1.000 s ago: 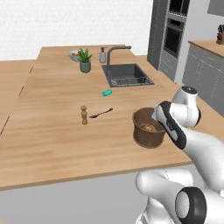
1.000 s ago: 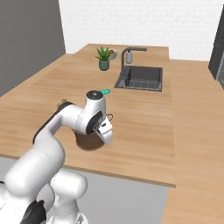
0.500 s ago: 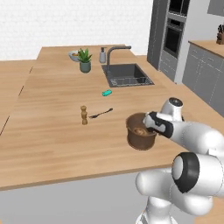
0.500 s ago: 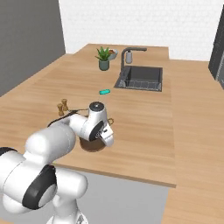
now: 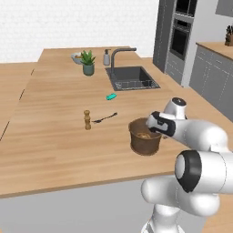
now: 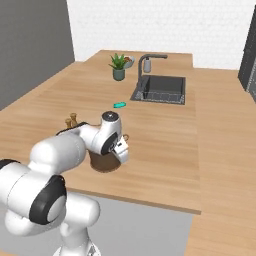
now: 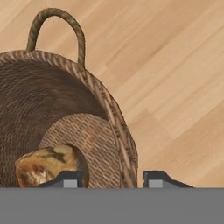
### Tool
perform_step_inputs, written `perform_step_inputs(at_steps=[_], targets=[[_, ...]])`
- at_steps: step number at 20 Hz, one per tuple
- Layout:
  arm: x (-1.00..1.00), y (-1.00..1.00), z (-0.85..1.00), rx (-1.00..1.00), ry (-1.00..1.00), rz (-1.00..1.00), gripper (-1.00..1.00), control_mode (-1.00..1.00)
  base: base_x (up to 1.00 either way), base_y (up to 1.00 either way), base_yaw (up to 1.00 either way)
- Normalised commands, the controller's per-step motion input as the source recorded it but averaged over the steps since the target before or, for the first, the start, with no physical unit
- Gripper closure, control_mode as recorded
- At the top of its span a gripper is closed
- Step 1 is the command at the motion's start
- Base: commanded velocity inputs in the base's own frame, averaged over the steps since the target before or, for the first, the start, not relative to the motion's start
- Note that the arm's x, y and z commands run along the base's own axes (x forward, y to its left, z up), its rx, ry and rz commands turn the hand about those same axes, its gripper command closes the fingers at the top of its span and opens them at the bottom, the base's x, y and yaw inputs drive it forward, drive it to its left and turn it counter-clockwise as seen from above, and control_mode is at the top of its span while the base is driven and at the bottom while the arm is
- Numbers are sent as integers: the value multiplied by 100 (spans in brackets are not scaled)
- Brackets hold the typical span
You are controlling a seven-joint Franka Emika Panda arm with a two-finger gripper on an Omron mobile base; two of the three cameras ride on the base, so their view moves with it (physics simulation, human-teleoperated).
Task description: Open the cabinet, pick up the bread from the cabinet and place it in the basket. Then move the basket to the dining counter.
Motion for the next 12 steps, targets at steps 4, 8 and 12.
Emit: perform_step_inputs(at_steps=[4,8,12], targets=[[0,4,0,0,0,-2,-100,-100,0,0,0],[-13,0,67,0,5,-1,-100,-100,0,0,0],[-54,19,89,-10,3,3,-100,-100,0,0,0]])
